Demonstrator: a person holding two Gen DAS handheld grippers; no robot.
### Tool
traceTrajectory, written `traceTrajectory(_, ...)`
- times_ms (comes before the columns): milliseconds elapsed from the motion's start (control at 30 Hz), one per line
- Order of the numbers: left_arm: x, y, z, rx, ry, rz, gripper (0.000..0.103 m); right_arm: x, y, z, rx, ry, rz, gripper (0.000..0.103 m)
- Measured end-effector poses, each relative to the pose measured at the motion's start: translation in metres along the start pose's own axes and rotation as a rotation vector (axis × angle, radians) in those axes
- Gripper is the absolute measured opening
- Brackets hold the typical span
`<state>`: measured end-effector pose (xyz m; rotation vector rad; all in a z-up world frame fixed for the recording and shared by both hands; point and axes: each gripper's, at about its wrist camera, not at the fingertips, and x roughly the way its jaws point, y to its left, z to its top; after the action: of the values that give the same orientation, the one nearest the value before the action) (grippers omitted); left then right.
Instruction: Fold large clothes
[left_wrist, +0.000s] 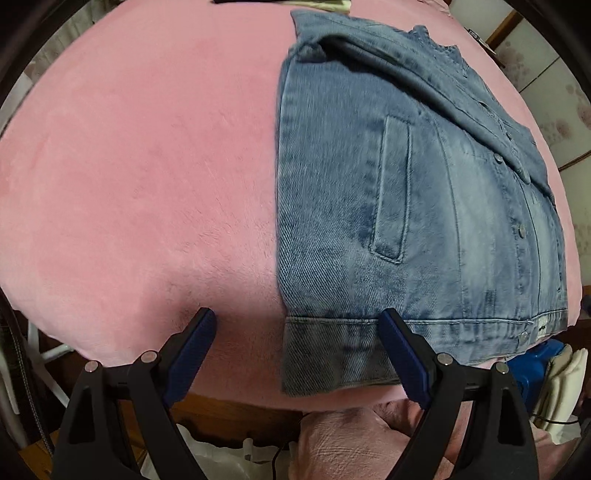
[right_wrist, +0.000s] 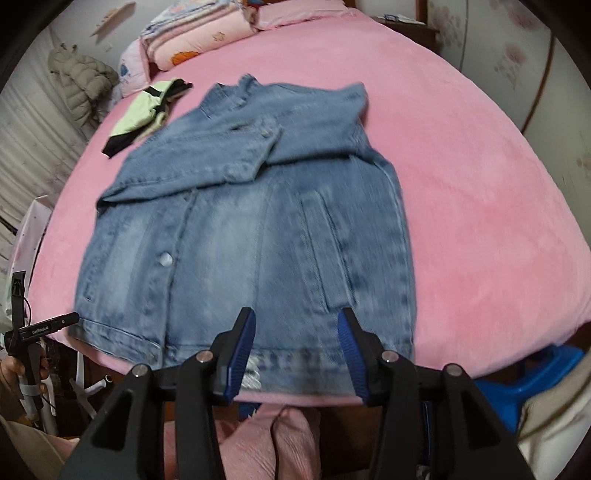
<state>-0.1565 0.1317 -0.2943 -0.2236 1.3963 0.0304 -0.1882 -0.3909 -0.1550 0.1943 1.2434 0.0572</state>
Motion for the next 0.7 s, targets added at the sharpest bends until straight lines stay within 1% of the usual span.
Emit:
traceTrajectory(167, 0.01, 0.008, 0.0, -0.041, -0.02, -0.041, 0.089, 0.011, -0.029, -0.018, 0.055, 0.017, -0.05, 0.048)
traceTrajectory(267, 0.009, 0.007, 0.0, -0.026, -0.028, -0.041, 0.089, 0.018, -0.05, -0.024, 0.101, 0.025, -0.076, 0.048)
traceTrajectory(400, 0.014, 0.007, 0.003, -0.022, -0.017, -0.044, 0.09, 0.026, -0.075, -0.03, 0.168, 0.035, -0.07, 0.048)
traceTrajectory(433, 0.016, 0.007, 0.003, -0.021, -0.013, -0.045, 0.09, 0.03, -0.082, -0.033, 0.19, 0.05, -0.053, 0.048)
traceTrajectory(533, 0.019, 0.009, 0.003, -0.023, -0.004, -0.056, 0.093, 0.04, -0.095, -0.039, 0.244, 0.079, 0.036, 0.048)
traceTrajectory(633, 0.022, 0.008, 0.006, -0.013, 0.004, -0.069, 0.093, 0.051, -0.097, -0.042, 0.269, 0.123, 0.124, 0.048)
traceTrajectory(700, 0.021, 0.011, 0.005, 0.007, 0.016, -0.081, 0.093, 0.056, -0.095, -0.043, 0.263, 0.136, 0.141, 0.048)
